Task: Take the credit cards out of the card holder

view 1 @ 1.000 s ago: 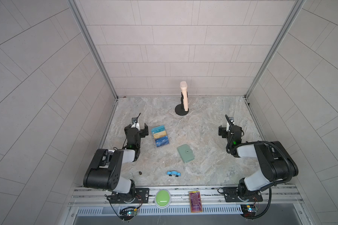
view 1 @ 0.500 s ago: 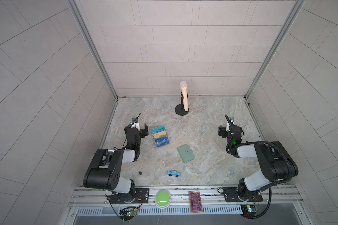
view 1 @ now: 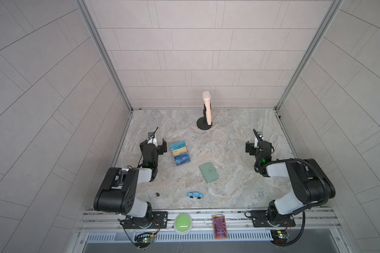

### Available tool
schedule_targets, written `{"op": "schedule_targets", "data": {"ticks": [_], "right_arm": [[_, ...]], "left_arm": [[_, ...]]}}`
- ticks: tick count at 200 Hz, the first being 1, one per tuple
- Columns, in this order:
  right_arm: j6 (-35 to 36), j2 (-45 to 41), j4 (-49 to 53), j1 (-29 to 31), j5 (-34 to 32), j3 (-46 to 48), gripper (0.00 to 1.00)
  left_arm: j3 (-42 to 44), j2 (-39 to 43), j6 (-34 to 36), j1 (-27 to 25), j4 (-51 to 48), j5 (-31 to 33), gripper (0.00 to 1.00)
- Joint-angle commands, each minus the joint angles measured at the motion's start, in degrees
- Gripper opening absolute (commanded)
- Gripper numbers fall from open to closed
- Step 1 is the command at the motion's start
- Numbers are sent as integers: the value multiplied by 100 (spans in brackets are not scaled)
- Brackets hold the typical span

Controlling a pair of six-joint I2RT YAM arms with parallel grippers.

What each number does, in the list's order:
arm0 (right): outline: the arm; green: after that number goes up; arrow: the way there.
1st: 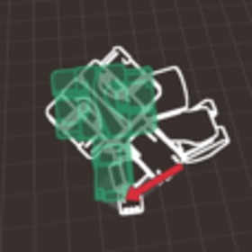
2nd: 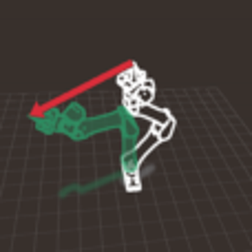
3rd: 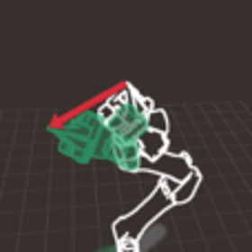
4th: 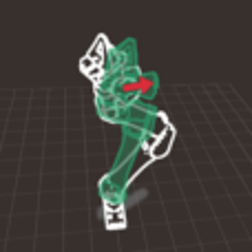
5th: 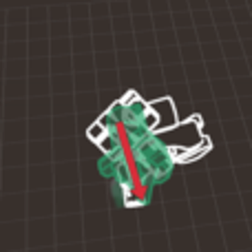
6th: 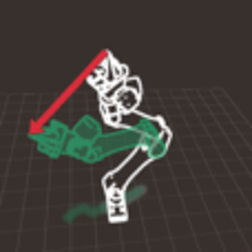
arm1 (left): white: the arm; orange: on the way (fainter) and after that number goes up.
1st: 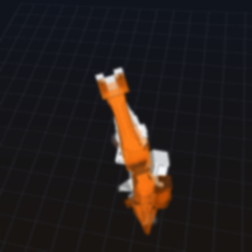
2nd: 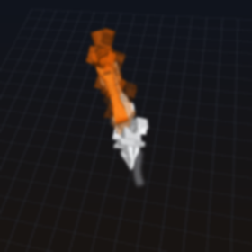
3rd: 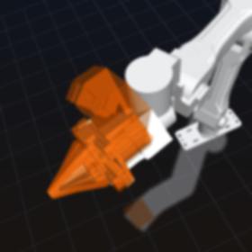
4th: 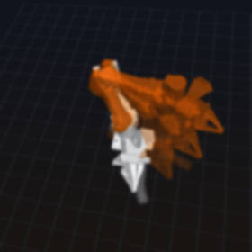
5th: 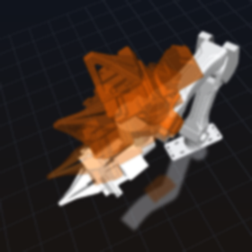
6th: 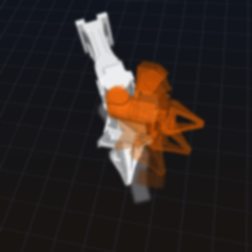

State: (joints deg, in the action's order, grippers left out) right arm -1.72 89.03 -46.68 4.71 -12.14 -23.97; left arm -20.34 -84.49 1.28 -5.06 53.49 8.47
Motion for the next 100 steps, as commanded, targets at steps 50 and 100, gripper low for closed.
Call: {"op": "schedule_targets", "data": {"ticks": [50,100], "right_arm": [[23,-9,-103,-35,0,19,99],[-39,-520,690,-32,-168,-220,99]], "left_arm": [[-218,371,37,-92,-501,188,100],[-611,1223,-122,-424,-2074,778,100]]}}
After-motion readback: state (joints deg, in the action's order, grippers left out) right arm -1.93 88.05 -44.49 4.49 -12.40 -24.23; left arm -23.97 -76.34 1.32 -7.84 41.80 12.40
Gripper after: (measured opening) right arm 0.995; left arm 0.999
